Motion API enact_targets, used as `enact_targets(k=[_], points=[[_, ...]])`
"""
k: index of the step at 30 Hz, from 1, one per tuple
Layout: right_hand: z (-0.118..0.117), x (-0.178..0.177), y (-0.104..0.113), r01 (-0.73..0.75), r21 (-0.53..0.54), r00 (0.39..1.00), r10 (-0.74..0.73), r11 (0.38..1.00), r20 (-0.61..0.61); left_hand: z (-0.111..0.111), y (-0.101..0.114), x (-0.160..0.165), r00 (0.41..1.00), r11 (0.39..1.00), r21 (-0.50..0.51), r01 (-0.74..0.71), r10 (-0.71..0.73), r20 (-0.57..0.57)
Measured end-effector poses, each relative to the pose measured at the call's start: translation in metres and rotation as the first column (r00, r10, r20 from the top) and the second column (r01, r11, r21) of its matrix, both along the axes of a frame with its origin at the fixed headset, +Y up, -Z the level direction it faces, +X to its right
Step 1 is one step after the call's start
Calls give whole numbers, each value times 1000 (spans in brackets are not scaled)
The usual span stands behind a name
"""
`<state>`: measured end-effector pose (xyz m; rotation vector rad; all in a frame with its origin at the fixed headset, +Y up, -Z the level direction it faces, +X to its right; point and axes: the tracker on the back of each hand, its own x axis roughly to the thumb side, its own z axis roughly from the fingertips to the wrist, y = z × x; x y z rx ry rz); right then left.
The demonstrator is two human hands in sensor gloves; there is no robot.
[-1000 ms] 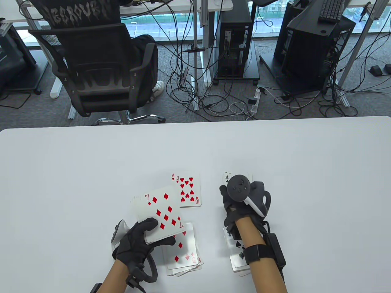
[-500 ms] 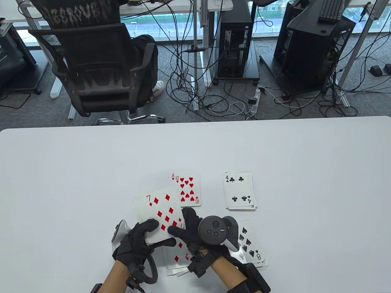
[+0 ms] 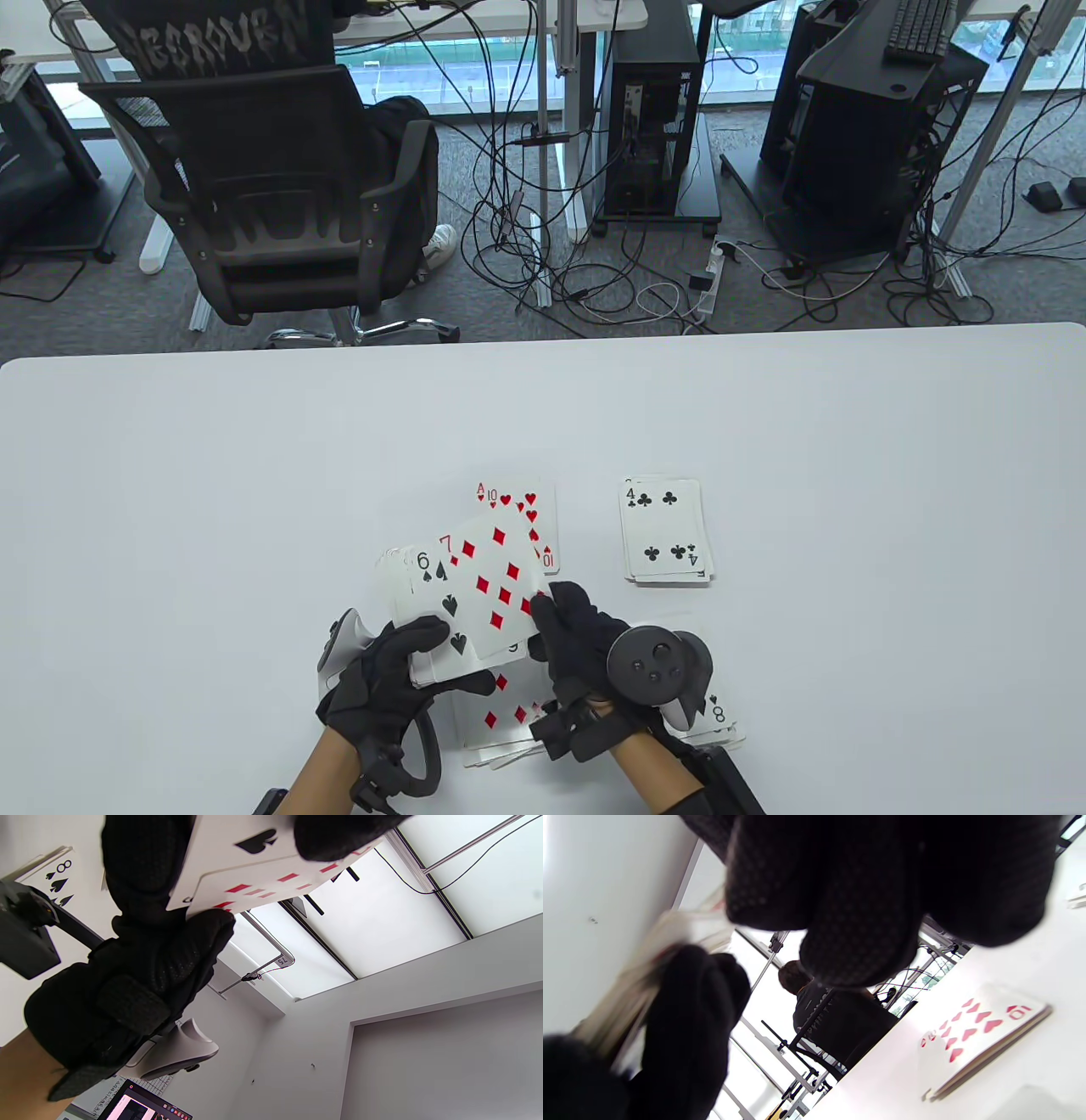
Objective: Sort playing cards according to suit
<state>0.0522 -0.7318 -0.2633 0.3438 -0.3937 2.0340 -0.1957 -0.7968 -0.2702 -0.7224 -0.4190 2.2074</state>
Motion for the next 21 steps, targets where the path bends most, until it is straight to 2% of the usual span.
enact_targets(k=[6,8,10,11,15,17,21], points=[[-4,25,-8,181,-70,979,-172,981,111,-1,-2,-4,999,999,-23,-31,31,-32],[-5,28,-10,211,-98,972,-199,972,125,-1,-1,-6,998,999,-24,-45,44,-49],[-7,28,-13,185,-170,981,-171,968,96,-2,0,-9,995,998,-26,-62,59,-80],[-8,23,-16,140,-255,990,-136,957,33,-3,0,-12,993,997,-27,-68,65,-97],[-5,0,-24,16,-378,991,-65,926,-116,-4,1,-15,991,997,-24,-72,69,-113],[-1,-13,-28,-121,-444,979,32,888,-201,-4,1,-15,991,997,-22,-73,70,-113],[8,-30,-32,-387,-423,917,295,819,-268,-3,1,-15,992,997,-27,-73,69,-110]])
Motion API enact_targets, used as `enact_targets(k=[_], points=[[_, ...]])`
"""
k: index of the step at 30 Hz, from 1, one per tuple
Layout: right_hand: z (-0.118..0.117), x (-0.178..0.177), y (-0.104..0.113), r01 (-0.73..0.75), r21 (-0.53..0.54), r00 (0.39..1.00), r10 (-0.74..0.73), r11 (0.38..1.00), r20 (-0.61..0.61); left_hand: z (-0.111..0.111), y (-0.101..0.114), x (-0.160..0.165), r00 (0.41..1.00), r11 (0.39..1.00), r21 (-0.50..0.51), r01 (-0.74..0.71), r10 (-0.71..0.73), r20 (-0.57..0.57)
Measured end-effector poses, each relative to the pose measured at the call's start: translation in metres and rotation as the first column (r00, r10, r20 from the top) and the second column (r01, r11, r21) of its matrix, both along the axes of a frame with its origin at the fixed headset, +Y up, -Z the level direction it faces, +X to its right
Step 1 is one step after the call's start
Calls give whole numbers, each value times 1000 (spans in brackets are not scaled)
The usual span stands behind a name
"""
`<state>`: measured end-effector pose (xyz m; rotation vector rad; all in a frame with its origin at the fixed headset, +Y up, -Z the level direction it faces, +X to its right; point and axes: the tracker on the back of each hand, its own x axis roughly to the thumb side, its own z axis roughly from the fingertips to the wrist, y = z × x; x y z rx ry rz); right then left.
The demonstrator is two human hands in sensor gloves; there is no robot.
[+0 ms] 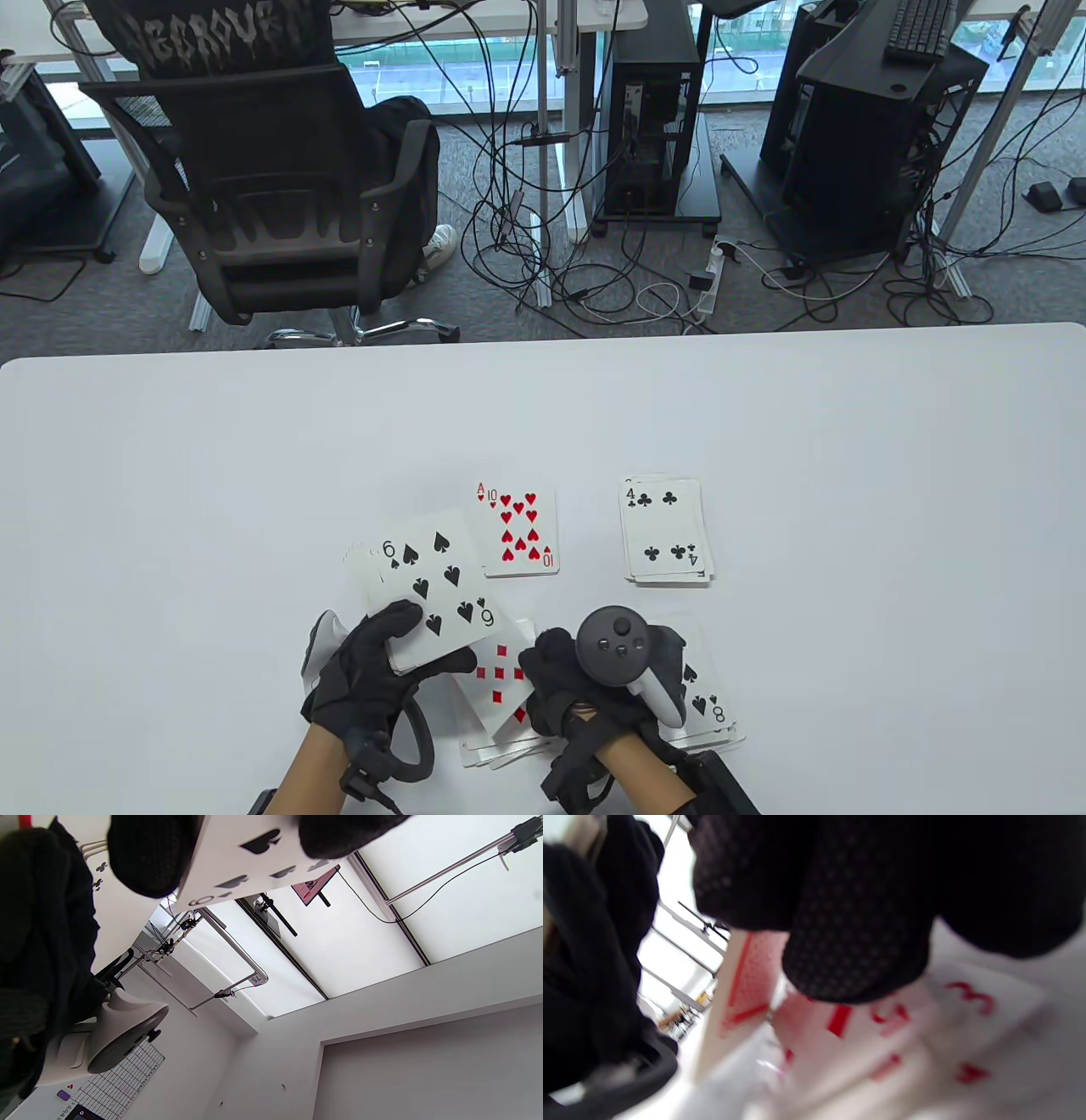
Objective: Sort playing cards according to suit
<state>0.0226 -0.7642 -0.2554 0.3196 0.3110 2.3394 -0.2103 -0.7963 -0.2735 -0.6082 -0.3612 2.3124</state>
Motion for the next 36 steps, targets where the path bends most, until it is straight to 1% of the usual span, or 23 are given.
enact_targets(k=[1,3,6,8,11,14,16,18,20,22,24,27,28,29,30,31,32,34,36], points=[[1,-3,-1,-63,1,998,63,998,-18,0,0,0,1000,1000,-1,0,0,1],[5,-11,-3,-214,2,975,214,977,-63,0,0,0,1000,1000,-3,2,-2,3],[9,-19,-8,-361,2,927,360,932,-106,1,0,0,1000,1000,-5,5,-5,5],[10,-23,-9,-422,-6,899,418,906,-132,1,0,1,1000,1000,-6,5,-5,5],[13,-28,-10,-475,25,870,473,880,-139,1,0,1,1000,1000,-6,5,-5,5],[16,-34,-11,-558,62,812,560,828,-168,1,0,1,1000,1000,-6,5,-5,5],[16,-37,-11,-575,70,799,578,815,-169,1,0,1,1000,1000,-6,5,-5,5],[16,-36,-11,-573,61,800,574,817,-173,1,1,0,1000,1000,-12,10,-10,12],[15,-32,-9,-556,33,814,552,831,-181,1,0,1,1000,1000,-11,12,-12,14],[12,-27,-6,-510,-1,847,501,860,-179,1,0,1,1000,1000,-11,15,-15,16],[8,-19,3,-430,-1,894,426,903,-136,2,-1,2,1000,1000,-14,19,-19,23],[4,-8,16,-310,79,947,315,948,-69,2,-1,3,999,1000,-14,26,-25,34],[1,-3,23,-222,141,972,230,965,-45,3,-2,3,999,999,-14,32,-31,40],[0,0,27,-172,170,982,182,970,-41,3,-2,3,998,999,-14,36,-35,44],[0,3,30,-128,187,990,137,974,-40,3,-2,3,998,999,-14,39,-39,48],[-1,7,35,-46,218,998,54,975,-33,4,-3,5,997,999,-15,49,-48,57],[0,8,37,-13,228,999,22,974,-36,4,-4,5,997,999,-16,52,-51,61],[0,12,41,97,270,995,-95,958,-18,5,-5,8,996,998,-16,58,-57,71],[1,13,43,131,285,991,-131,950,-20,5,-5,10,996,999,-21,39,-37,77]])
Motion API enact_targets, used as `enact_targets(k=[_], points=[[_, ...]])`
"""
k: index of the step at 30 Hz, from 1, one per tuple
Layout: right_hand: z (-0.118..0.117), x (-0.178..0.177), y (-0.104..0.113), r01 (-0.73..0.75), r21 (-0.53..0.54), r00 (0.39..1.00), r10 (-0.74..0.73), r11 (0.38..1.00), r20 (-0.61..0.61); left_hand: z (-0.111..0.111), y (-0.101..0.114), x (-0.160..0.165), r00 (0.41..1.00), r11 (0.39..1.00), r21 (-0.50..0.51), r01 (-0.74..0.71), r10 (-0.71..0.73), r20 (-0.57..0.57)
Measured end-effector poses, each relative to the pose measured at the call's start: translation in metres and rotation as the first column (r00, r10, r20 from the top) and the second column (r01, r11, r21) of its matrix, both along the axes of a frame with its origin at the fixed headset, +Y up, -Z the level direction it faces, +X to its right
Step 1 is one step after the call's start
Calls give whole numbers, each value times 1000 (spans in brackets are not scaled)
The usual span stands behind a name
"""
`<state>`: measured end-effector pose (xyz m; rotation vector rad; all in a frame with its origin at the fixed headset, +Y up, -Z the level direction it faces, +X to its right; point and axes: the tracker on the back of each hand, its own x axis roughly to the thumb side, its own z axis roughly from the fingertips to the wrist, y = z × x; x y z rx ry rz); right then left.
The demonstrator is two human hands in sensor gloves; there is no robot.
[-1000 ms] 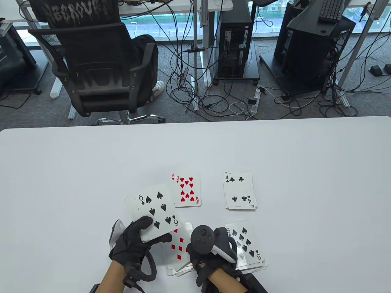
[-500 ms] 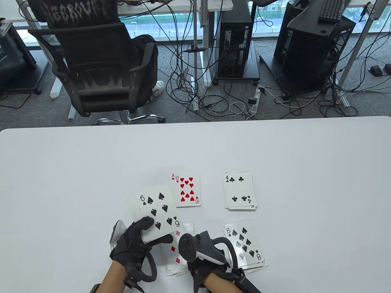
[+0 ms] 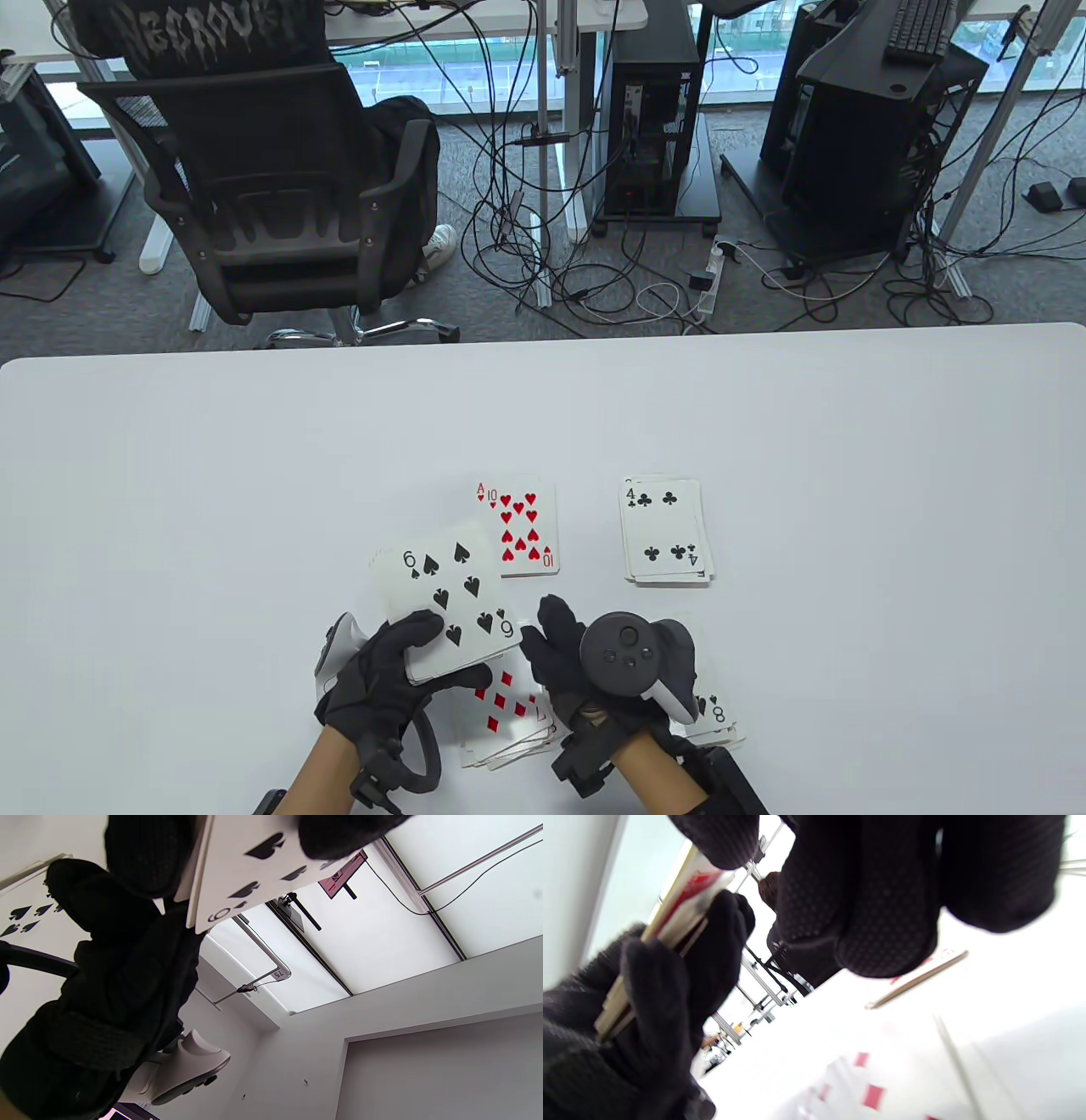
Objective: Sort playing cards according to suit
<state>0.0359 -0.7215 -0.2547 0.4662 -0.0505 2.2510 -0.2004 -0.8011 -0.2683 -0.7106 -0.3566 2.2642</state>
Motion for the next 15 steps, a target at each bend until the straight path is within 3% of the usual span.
enact_targets(k=[6,10,15], points=[[-1,10,5,26,78,997,-32,997,73,0,0,2,1000,999,14,30,-30,8],[0,6,3,116,47,993,-116,992,1,1,-2,7,998,999,16,46,-46,32],[6,-8,1,12,85,999,-7,996,-52,3,-3,15,995,997,22,68,-69,68]])
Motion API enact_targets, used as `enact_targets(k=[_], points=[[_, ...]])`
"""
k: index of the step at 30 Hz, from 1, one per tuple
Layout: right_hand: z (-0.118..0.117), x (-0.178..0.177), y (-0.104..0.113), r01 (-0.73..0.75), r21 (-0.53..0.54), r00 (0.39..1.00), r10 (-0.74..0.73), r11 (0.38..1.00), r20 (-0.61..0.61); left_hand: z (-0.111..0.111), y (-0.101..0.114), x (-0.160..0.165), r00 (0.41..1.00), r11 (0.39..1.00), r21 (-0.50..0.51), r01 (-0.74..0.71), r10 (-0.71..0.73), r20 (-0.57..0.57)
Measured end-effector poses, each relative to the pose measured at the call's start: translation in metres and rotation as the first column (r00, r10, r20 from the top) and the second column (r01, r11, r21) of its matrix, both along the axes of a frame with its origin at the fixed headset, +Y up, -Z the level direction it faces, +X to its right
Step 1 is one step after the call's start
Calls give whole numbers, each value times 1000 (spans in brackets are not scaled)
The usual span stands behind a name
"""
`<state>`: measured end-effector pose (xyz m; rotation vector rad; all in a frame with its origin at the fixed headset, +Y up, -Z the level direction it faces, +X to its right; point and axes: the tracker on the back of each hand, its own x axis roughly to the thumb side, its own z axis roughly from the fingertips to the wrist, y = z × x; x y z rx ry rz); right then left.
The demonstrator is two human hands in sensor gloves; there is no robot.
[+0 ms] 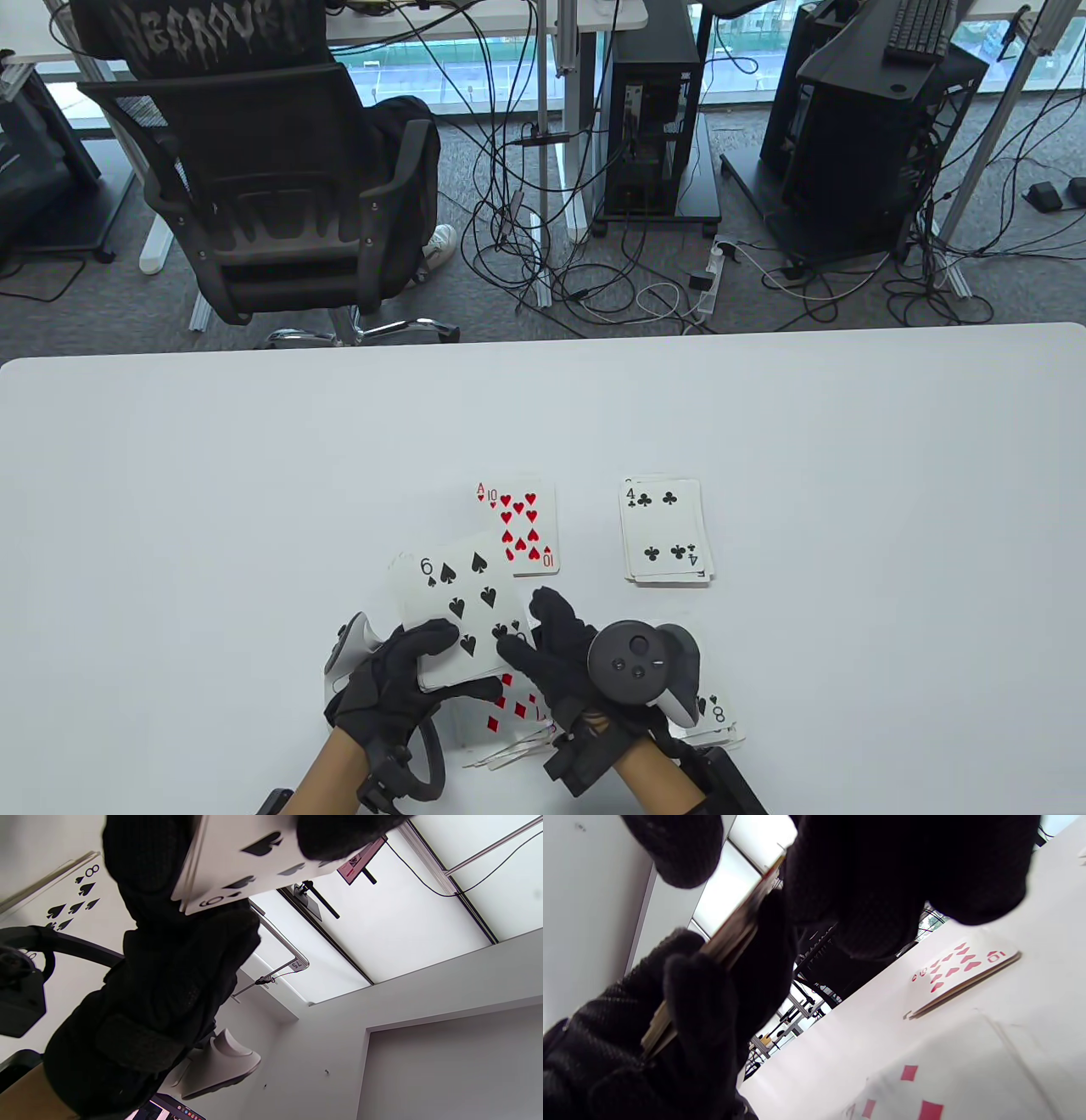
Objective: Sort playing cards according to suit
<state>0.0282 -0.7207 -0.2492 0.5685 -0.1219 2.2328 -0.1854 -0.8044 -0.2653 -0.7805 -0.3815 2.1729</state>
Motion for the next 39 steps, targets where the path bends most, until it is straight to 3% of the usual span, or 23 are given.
enact_targets(k=[4,10,15,21,32,35,39], points=[[4,-3,0,-87,95,996,83,992,45,1,0,3,1000,1000,2,-2,2,16],[7,-1,5,-63,192,994,44,979,101,-2,0,1,999,999,39,28,-29,27],[5,2,3,4,170,993,-24,985,114,-2,2,1,999,999,50,13,-14,32],[-1,11,2,-30,159,984,1,987,178,-2,2,0,1000,999,42,18,-19,20],[-17,77,18,245,-21,942,-233,969,241,-2,1,-3,1000,1000,14,-15,15,-11],[-13,102,19,164,-89,946,-131,982,295,-3,1,-4,1000,1000,13,-15,15,-20],[-2,132,-1,54,-266,942,39,962,332,-3,2,-5,999,1000,12,-17,17,-31]])
